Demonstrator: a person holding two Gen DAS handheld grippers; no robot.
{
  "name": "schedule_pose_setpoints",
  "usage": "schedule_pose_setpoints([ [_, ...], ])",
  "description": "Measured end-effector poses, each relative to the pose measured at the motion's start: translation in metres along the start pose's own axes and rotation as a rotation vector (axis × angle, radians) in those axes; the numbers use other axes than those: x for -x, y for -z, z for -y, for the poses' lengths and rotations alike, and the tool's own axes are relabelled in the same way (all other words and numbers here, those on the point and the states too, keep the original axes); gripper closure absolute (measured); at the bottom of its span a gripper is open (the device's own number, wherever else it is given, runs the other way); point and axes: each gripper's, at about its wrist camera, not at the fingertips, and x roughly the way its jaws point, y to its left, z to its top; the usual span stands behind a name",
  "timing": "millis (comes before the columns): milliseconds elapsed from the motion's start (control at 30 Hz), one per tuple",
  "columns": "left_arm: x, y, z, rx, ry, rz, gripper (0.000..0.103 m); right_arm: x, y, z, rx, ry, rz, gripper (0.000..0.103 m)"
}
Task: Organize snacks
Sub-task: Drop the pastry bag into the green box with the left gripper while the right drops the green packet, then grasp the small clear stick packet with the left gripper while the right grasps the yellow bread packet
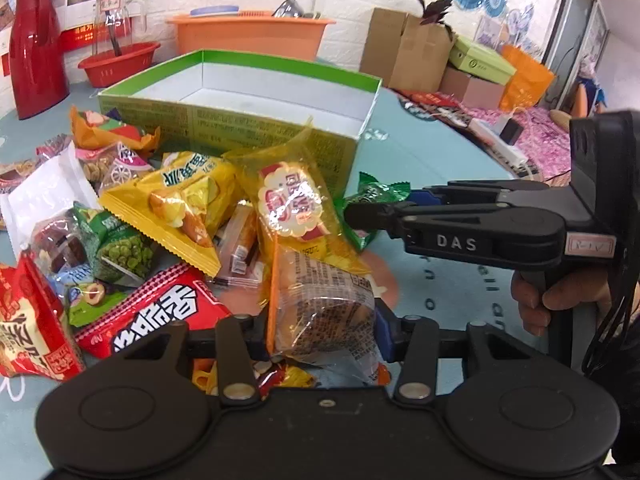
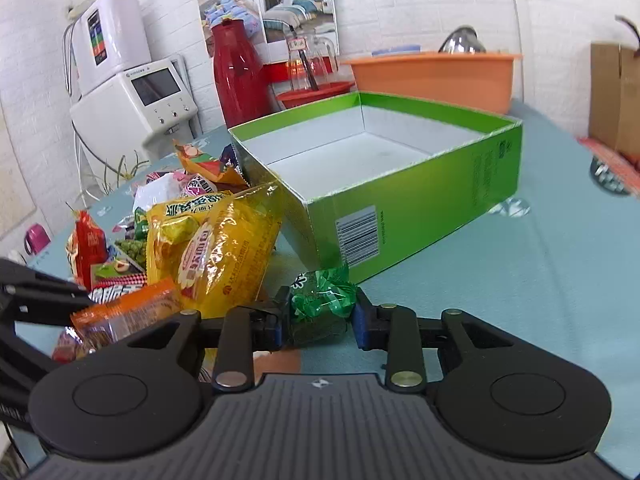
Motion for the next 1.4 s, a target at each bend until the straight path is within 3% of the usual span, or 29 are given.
schedule_pose_setpoints([
  [167, 0.030, -0.015, -0.002, -0.015, 0.049, 0.066, 0.060, 0.038, -0.017, 0.000, 0.032, 0.024, 0.107, 0.050],
  [233, 0.040, -0.031, -0.003, -0.023, 0.035, 0.121, 0.059, 0.043, -0.029, 0.001, 0.040, 0.033, 0.150, 0.049],
  [467, 0.030, -0.093, -0.011, -0.009, -0.012, 0.255, 0.056, 0.015, -0.061, 0.004, 0.073, 0.095, 0.200, 0.049],
  [700, -0.024, -0.130, -0.034, 0.063, -0.014, 0.241, 0.054, -0.024, -0.072, 0.011, 0.113, 0.149, 0.176, 0.049],
  [900, -0.056, -0.136, -0.047, 0.081, -0.023, 0.194, 0.049, -0.046, -0.067, 0.010, 0.150, 0.160, 0.129, 0.048],
  [933, -0.059, -0.136, -0.048, 0.077, -0.024, 0.193, 0.048, -0.049, -0.066, 0.010, 0.160, 0.159, 0.121, 0.046],
  [967, -0.061, -0.135, -0.048, 0.071, -0.029, 0.203, 0.030, -0.052, -0.064, 0.009, 0.173, 0.163, 0.118, 0.045],
  [1000, -0.062, -0.134, -0.047, 0.061, -0.035, 0.216, 0.000, -0.053, -0.063, 0.008, 0.187, 0.173, 0.114, 0.040],
  [1033, -0.060, -0.132, -0.046, 0.053, -0.047, 0.230, 0.000, -0.053, -0.061, 0.006, 0.198, 0.178, 0.115, 0.032],
  [1067, -0.056, -0.130, -0.044, 0.045, -0.065, 0.250, 0.000, -0.051, -0.060, 0.005, 0.208, 0.180, 0.120, 0.014],
  [1100, -0.050, -0.128, -0.041, 0.034, -0.078, 0.271, 0.000, -0.048, -0.060, 0.003, 0.210, 0.187, 0.129, 0.002],
  [1233, -0.016, -0.123, -0.036, 0.033, -0.076, 0.320, 0.000, -0.022, -0.062, -0.007, 0.184, 0.203, 0.191, 0.000],
  [1400, 0.037, -0.100, -0.030, 0.061, -0.140, 0.379, 0.000, 0.016, -0.055, -0.018, 0.120, 0.157, 0.247, 0.000],
])
